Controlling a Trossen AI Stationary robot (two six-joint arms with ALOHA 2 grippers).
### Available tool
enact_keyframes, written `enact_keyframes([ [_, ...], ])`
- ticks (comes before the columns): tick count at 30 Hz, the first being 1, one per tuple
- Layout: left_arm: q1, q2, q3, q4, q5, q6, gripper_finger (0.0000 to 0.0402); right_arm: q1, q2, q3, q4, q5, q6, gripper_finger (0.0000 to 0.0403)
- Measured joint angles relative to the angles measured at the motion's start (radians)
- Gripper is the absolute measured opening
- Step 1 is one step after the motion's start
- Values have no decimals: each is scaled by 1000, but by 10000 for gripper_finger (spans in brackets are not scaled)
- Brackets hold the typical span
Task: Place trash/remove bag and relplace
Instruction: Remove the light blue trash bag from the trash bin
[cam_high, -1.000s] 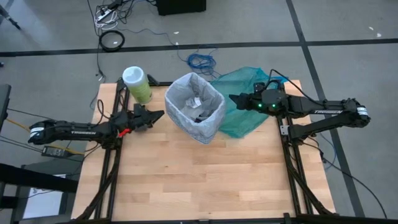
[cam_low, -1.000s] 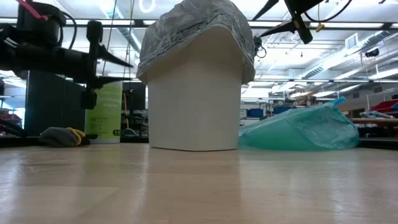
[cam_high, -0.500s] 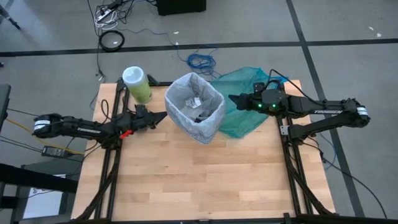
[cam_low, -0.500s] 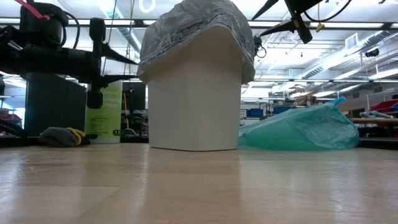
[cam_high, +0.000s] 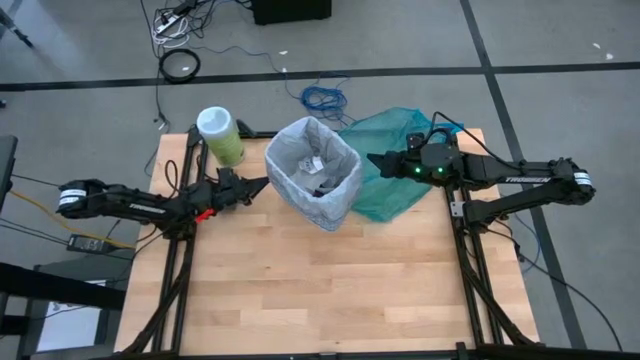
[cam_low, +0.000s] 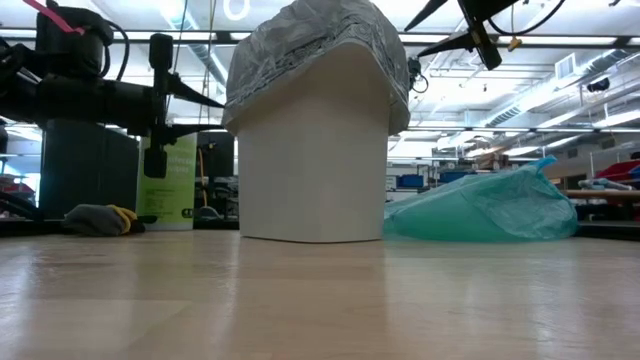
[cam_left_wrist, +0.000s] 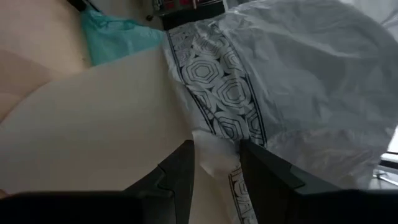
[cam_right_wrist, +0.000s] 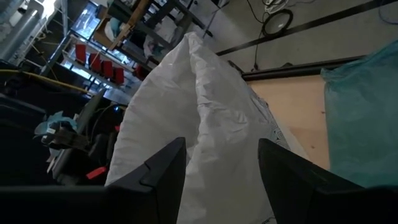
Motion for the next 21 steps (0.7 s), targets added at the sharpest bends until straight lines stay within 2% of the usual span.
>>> enact_keyframes([
  [8,0,104,0,116,5,25,119,0,0,0,3,0,0,187],
  [12,0,153,0,176,5,57,81,0,0,0,3,0,0,187],
  [17,0,198,1,245,4,102,15,0,0,0,3,0,0,187],
  [21,0,212,1,314,28,102,7,0,0,0,3,0,0,187],
])
